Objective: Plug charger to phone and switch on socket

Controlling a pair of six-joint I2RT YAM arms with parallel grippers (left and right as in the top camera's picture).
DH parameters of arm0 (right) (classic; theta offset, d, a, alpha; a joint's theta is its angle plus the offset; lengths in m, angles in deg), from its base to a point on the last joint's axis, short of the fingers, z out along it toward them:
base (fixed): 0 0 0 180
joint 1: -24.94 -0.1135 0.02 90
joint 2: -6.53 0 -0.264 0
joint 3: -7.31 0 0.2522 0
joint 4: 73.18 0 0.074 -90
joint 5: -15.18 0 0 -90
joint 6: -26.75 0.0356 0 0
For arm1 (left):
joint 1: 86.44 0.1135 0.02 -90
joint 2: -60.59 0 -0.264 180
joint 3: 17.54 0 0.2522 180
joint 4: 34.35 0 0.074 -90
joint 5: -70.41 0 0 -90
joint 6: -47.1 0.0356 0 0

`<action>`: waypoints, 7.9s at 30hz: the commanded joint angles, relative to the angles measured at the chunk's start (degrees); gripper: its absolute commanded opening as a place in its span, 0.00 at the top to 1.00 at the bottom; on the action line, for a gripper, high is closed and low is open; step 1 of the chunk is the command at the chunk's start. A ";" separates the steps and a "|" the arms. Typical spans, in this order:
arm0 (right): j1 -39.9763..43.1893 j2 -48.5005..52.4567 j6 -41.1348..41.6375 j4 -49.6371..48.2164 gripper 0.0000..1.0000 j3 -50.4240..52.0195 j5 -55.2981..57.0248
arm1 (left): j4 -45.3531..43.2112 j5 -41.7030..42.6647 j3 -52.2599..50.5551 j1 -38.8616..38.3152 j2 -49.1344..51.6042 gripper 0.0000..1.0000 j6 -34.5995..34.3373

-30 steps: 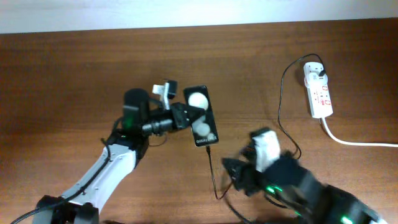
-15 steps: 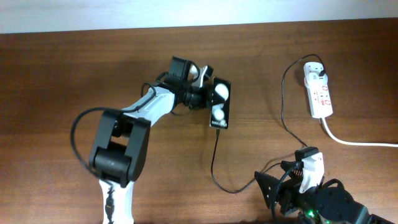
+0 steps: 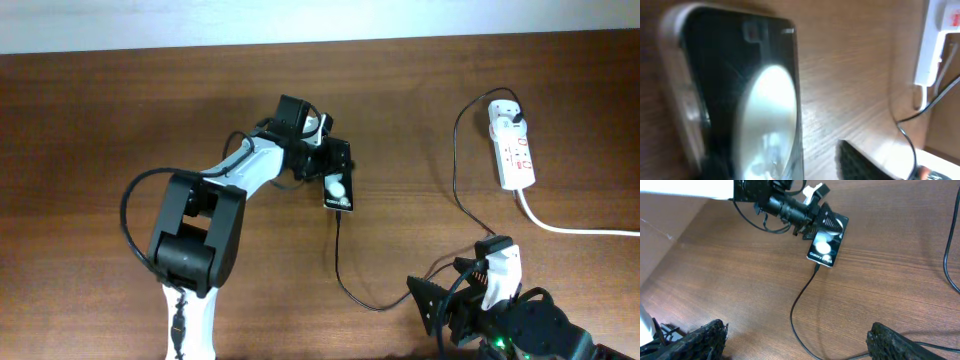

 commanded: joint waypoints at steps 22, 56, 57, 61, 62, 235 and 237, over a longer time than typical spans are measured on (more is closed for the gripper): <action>0.15 3.74 2.47 -2.38 0.01 -0.61 15.58 | 42.12 -40.48 10.25 1.75 -33.42 0.01 11.76; 55.34 48.96 -1.27 -25.79 0.96 -7.85 -4.44 | 75.08 -44.52 1.62 17.31 -119.69 0.01 11.30; 55.34 48.94 -1.27 -29.35 0.96 -7.85 -4.22 | 75.08 -44.52 1.62 18.18 -120.41 0.01 11.30; 55.36 48.94 -1.29 -40.63 0.96 -7.85 -1.42 | 75.08 -44.52 1.62 19.93 -124.61 0.01 11.30; 55.36 48.94 -1.42 -41.55 0.96 -7.85 0.48 | 75.08 -44.50 1.64 19.93 -125.79 0.01 11.28; 70.93 63.98 -22.10 25.35 0.96 -46.31 -27.26 | -17.09 -39.74 -84.02 19.98 -125.85 0.01 31.89; 70.93 61.09 -22.27 27.39 0.96 -46.31 -27.23 | -17.09 -39.74 -84.02 19.98 -125.85 0.01 31.89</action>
